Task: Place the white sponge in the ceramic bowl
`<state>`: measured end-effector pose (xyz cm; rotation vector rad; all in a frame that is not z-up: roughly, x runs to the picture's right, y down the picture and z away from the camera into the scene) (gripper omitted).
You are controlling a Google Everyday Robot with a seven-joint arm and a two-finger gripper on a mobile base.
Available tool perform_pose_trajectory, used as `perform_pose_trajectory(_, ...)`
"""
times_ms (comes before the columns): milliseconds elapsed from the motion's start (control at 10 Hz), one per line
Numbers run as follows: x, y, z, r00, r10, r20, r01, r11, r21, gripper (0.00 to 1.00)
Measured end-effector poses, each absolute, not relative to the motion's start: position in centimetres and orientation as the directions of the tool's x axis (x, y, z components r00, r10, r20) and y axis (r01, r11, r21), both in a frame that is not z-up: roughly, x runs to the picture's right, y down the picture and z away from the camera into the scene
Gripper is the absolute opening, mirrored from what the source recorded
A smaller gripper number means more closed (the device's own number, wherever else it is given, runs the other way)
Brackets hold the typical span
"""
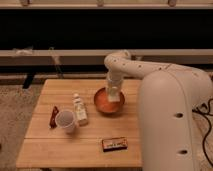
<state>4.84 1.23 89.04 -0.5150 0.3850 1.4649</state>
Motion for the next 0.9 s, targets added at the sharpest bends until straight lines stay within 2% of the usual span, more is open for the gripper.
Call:
perform_pose_trajectory(400, 4.5, 0.4, 88.8, 0.103, 0.855, -0.509, -0.991, 0.046, -0.124, 0.80)
perform_pose_trajectory(900, 3.9, -1.3, 86.3, 0.141, 0.872, -0.468, -0.985, 0.078, -0.152, 0.80)
